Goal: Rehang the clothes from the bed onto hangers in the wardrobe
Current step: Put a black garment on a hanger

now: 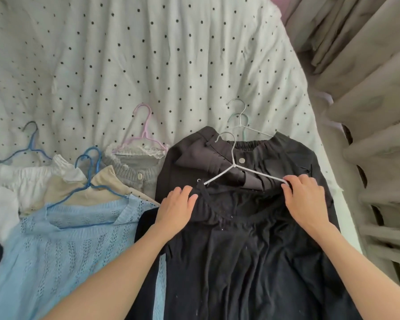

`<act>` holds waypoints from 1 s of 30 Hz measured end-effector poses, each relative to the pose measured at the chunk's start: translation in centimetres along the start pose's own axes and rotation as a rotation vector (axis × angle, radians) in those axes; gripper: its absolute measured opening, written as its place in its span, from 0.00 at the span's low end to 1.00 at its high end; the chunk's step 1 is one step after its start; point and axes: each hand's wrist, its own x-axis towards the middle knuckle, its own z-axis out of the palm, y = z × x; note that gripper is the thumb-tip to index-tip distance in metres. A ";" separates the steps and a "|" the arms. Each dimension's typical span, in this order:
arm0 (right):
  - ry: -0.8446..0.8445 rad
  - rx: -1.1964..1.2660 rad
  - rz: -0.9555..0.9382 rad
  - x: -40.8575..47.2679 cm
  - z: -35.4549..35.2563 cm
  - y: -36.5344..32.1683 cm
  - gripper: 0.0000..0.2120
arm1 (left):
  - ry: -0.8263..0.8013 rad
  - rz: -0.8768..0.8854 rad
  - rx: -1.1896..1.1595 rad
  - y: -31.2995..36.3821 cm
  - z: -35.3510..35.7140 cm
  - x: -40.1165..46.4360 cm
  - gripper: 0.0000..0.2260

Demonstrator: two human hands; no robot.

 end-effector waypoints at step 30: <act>0.089 0.361 0.299 -42.9 -6.0 -2.9 0.11 | -0.046 0.132 -0.418 -3.6 0.8 -31.5 0.12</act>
